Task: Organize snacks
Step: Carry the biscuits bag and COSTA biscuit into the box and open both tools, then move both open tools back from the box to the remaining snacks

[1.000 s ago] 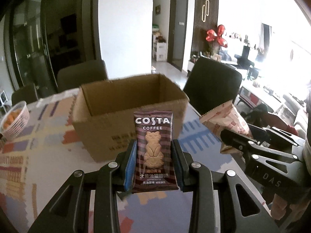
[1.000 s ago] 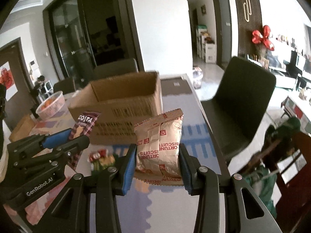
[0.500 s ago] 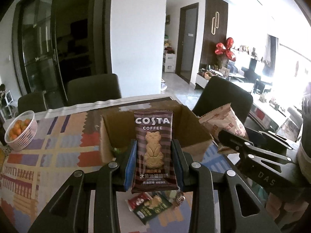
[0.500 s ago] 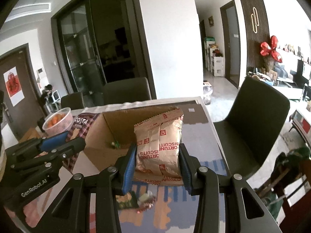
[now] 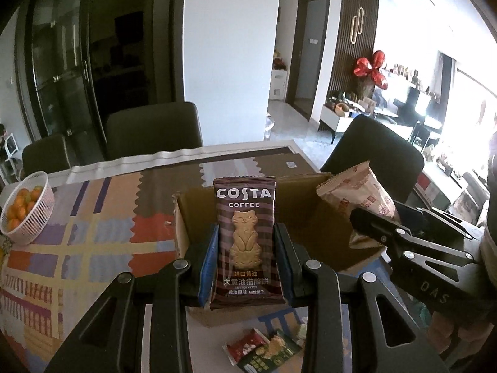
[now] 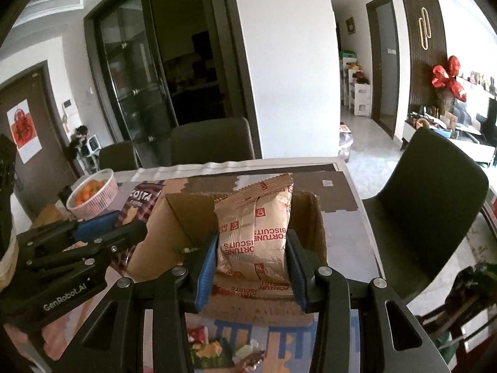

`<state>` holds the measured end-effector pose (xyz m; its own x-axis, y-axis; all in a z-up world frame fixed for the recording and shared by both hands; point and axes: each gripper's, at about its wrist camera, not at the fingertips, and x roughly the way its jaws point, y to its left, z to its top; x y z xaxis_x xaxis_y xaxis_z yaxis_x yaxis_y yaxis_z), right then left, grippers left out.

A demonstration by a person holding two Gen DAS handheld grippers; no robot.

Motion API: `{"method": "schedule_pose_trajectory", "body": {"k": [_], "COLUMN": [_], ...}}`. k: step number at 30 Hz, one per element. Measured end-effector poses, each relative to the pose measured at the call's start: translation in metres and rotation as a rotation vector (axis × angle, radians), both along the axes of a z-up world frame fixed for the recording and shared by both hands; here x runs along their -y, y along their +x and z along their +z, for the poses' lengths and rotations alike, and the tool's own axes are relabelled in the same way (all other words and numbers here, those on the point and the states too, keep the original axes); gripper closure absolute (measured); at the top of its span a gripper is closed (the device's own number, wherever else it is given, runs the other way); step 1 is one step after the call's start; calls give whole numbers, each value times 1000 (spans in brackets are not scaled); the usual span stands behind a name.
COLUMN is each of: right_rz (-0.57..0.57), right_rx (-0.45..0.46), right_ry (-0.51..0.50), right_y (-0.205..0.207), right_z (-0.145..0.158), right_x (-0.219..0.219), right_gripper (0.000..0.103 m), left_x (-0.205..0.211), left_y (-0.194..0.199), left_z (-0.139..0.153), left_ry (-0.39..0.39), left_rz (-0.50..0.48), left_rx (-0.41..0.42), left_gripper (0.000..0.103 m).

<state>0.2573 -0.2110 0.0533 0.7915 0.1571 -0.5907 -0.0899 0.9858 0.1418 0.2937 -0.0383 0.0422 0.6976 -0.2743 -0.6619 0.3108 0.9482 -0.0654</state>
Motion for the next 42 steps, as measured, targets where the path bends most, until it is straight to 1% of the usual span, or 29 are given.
{"method": "schedule_pose_trajectory", "body": {"k": [5,6,7,9,10,11,14,18,22,26,32,42], "right_rz": [3,0,-3,-17,-24,-31,-49,-33,-17,-9,-24,-5], "right_rx": [-41,-47,-52,-55,-58,-63,-59,-45,-20,-23,-37,-98], "right_ry": [7,6,7,-2,-10,-19,-22,-22,-17,-20,-14,-13], "right_y": [22,25,29,32,34,35,31,16,-4,-16,-38,-61], "right_z": [-12,-15,-17,-20,-22,-22,-22,-19,-15,-16,-24,-51], "right_x": [0,-1,-1,-1,-1,-1,1,-1,-8,-14,-18,-24], "right_gripper": [60,60,60,56,47,43,42,42,42,43,43,43], "left_x": [3,4,5,6,6,4,0,-4,-9,-15,-19,-25], "left_y": [20,23,26,28,28,27,17,-1,-18,-34,-56,-77], "left_z": [-12,-15,-16,-19,-20,-20,-19,-14,-10,-11,-20,-46], "left_ry": [20,32,47,83,89,88,88,88,71,75,94,105], "left_rz": [1,5,11,32,28,26,24,6,-10,-14,-25,-38], "left_rx": [-34,-39,-40,-31,-29,-28,-14,6,7,10,6,-45], "left_gripper": [67,65,60,59,58,55,52,52,52,51,51,51]}}
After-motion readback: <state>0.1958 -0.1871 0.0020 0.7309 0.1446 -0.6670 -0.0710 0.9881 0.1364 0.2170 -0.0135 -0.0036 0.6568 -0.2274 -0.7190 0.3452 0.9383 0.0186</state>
